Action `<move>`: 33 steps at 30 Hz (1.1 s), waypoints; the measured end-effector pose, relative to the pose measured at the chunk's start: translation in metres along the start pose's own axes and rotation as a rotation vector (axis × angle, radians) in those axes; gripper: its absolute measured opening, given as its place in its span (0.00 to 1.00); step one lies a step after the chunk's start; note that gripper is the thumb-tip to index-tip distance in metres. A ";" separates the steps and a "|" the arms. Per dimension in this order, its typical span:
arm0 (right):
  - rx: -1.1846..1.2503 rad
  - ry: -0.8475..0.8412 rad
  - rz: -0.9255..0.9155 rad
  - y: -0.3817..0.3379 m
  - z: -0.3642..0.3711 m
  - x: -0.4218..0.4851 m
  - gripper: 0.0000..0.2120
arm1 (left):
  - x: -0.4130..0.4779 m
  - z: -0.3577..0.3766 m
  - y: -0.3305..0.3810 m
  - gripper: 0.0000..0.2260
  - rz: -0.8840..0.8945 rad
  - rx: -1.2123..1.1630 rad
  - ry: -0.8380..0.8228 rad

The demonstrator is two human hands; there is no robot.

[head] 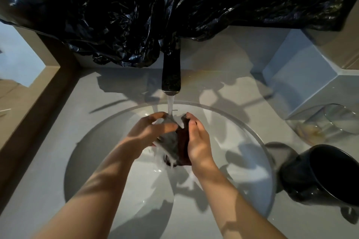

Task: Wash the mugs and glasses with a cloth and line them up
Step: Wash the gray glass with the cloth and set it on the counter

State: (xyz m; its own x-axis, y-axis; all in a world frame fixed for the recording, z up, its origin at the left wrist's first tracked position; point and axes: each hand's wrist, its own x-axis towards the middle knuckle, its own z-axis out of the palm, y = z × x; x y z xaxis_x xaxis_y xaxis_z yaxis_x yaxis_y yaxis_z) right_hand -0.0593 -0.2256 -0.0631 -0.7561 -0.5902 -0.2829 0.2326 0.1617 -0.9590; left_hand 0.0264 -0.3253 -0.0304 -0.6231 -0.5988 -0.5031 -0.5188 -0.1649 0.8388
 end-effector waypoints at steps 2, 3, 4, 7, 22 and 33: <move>-0.033 -0.042 -0.003 0.000 -0.005 0.004 0.15 | 0.001 -0.001 0.003 0.22 0.026 -0.035 -0.074; -0.043 -0.044 -0.009 0.001 -0.007 0.004 0.14 | 0.003 0.002 0.003 0.29 0.040 -0.101 -0.068; -0.036 -0.035 -0.022 0.001 -0.006 0.004 0.12 | 0.006 0.006 0.000 0.35 0.041 -0.190 -0.032; 0.025 0.105 -0.033 0.003 0.000 0.002 0.05 | 0.006 0.018 -0.007 0.41 -0.005 -0.507 0.051; -0.111 -0.196 -0.008 -0.032 0.000 0.017 0.17 | 0.017 -0.006 -0.014 0.17 -0.119 -0.526 -0.270; -0.363 -0.564 -0.023 -0.037 -0.026 0.022 0.13 | 0.020 -0.031 -0.019 0.31 -0.238 -0.698 -0.412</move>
State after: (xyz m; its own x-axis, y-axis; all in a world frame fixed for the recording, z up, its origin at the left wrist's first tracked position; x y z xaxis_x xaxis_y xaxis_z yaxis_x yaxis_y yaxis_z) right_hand -0.1001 -0.2243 -0.0344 -0.2996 -0.9038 -0.3055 -0.0753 0.3416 -0.9368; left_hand 0.0416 -0.3584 -0.0503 -0.7769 -0.1755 -0.6047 -0.2672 -0.7777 0.5690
